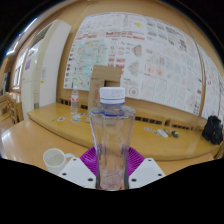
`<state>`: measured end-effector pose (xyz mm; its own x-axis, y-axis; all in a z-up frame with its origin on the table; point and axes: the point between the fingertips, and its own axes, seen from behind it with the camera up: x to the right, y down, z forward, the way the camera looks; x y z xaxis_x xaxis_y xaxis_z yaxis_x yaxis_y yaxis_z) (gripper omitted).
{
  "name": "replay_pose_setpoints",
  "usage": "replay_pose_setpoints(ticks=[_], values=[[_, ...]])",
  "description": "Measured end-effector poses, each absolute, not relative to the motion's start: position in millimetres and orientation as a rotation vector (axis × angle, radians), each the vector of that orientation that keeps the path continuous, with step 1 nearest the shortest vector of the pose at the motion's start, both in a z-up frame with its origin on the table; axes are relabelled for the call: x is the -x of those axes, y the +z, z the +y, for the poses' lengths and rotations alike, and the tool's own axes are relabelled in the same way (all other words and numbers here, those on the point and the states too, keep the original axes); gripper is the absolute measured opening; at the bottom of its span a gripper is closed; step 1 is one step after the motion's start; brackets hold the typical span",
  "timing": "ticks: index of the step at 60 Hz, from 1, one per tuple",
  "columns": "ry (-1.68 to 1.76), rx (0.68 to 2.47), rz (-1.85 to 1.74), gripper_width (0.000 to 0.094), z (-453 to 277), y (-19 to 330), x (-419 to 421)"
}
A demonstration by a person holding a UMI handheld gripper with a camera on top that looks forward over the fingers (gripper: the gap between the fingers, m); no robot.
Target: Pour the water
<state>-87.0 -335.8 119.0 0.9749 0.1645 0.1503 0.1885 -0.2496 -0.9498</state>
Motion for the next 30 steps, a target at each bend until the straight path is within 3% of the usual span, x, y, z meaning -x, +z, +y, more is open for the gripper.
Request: replay_pose_setpoints(ticks=[14, 21, 30], values=[[0.042, 1.913, -0.19, 0.0317, -321, 36, 73], [0.062, 1.851, -0.138, 0.0356, -319, 39, 69], [0.062, 1.881, -0.13, 0.0502, -321, 35, 68]])
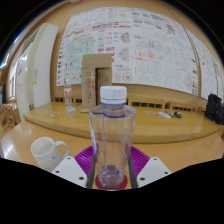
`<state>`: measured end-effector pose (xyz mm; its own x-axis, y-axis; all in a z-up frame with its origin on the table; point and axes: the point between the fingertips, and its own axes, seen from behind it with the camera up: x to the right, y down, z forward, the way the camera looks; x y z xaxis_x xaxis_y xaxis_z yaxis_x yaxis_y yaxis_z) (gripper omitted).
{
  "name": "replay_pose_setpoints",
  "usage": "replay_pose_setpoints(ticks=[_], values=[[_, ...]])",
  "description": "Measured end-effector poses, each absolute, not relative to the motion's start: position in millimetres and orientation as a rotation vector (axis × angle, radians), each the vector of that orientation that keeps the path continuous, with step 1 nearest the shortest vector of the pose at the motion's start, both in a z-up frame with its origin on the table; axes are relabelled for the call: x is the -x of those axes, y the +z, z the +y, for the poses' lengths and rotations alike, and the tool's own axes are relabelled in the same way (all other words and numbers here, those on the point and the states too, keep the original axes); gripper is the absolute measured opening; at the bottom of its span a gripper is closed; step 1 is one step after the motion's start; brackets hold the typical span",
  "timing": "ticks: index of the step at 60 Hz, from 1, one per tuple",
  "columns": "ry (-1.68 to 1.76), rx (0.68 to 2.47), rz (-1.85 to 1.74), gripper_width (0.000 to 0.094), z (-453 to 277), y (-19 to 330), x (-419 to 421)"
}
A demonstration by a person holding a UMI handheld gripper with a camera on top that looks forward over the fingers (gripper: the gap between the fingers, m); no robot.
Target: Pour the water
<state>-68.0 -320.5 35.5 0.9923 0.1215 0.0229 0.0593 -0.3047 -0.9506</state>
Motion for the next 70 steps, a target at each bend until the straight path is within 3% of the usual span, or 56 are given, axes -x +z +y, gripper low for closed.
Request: replay_pose_setpoints(ticks=[2, 4, 8, 11, 14, 45, 70], values=[[0.053, 1.912, -0.124, 0.0525, -323, 34, 67], [0.038, 1.958, -0.123, 0.0607, -323, 27, 63], [0.008, 2.039, -0.119, 0.0865, -335, 21, 61], [-0.008, 2.055, -0.104, 0.0833, -347, 28, 60], [-0.028, 2.065, -0.098, 0.0863, -365, 37, 62], [-0.156, 2.07, -0.024, 0.0851, -581, 170, 101], [-0.12, 2.038, -0.021, 0.0851, -626, 202, 129]])
